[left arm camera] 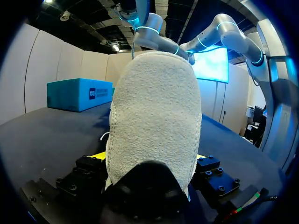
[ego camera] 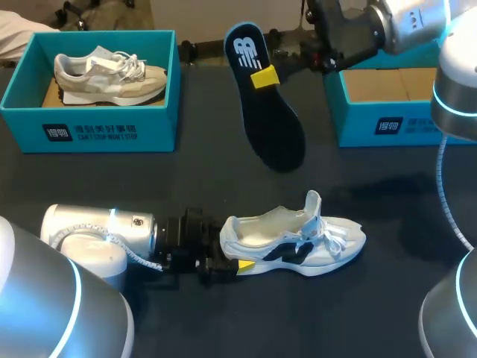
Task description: Take the shoe out of the shoebox, open the shoe tongue, remove and reinsert the insole, then place the shoe into the shoebox
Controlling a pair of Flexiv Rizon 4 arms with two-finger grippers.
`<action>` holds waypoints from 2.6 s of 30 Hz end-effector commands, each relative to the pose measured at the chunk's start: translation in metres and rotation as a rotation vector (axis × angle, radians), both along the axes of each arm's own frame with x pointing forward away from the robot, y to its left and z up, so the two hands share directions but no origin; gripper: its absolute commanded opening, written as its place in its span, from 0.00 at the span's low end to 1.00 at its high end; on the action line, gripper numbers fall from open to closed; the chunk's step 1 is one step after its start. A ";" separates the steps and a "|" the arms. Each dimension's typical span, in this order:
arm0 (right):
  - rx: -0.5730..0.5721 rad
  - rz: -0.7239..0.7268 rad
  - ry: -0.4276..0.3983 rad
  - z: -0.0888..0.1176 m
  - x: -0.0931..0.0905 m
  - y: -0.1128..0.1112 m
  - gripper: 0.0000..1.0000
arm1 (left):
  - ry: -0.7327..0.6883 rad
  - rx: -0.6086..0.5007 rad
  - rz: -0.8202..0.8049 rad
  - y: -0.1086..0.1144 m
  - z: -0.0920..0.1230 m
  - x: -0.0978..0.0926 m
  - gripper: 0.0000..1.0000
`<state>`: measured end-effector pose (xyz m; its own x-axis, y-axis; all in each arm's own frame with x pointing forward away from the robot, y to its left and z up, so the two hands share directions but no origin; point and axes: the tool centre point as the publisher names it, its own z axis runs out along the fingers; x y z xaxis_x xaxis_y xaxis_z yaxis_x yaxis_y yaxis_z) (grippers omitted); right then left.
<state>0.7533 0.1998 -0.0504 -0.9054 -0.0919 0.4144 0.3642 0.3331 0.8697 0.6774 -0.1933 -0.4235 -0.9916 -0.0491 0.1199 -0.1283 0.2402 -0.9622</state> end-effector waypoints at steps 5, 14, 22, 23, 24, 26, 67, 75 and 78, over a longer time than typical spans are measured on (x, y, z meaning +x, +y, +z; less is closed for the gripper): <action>0.131 -0.073 -0.037 0.041 -0.041 -0.026 0.00 | 0.001 0.003 0.000 0.002 -0.006 0.001 0.00; 0.171 -0.094 0.014 0.076 -0.081 -0.050 0.00 | 0.001 0.003 0.000 0.002 -0.006 0.001 0.00; 0.171 -0.094 0.014 0.076 -0.081 -0.050 0.00 | 0.001 0.003 0.000 0.002 -0.006 0.001 0.00; 0.171 -0.094 0.014 0.076 -0.081 -0.050 0.00 | 0.001 0.003 0.000 0.002 -0.006 0.001 0.00; 0.171 -0.094 0.014 0.076 -0.081 -0.050 0.00 | 0.001 0.003 0.000 0.002 -0.006 0.001 0.00; 0.215 -0.129 -0.011 0.087 -0.086 -0.062 0.00 | 0.001 0.003 0.000 0.002 -0.006 0.001 0.00; 0.230 -0.226 0.113 0.108 -0.134 -0.107 0.00 | 0.001 0.003 0.000 0.002 -0.006 0.001 0.00; 0.230 -0.226 0.113 0.108 -0.134 -0.107 0.00 | 0.004 0.003 0.000 0.003 -0.006 0.001 0.00; 0.230 -0.226 0.113 0.108 -0.134 -0.107 0.00 | -0.004 0.014 -0.004 0.005 -0.007 0.000 1.00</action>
<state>0.6161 0.0905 0.0574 -0.8640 0.0053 0.5034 0.5034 0.0293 0.8636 0.6777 -0.1925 -0.4246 -0.9919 -0.0490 0.1172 -0.1257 0.2440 -0.9616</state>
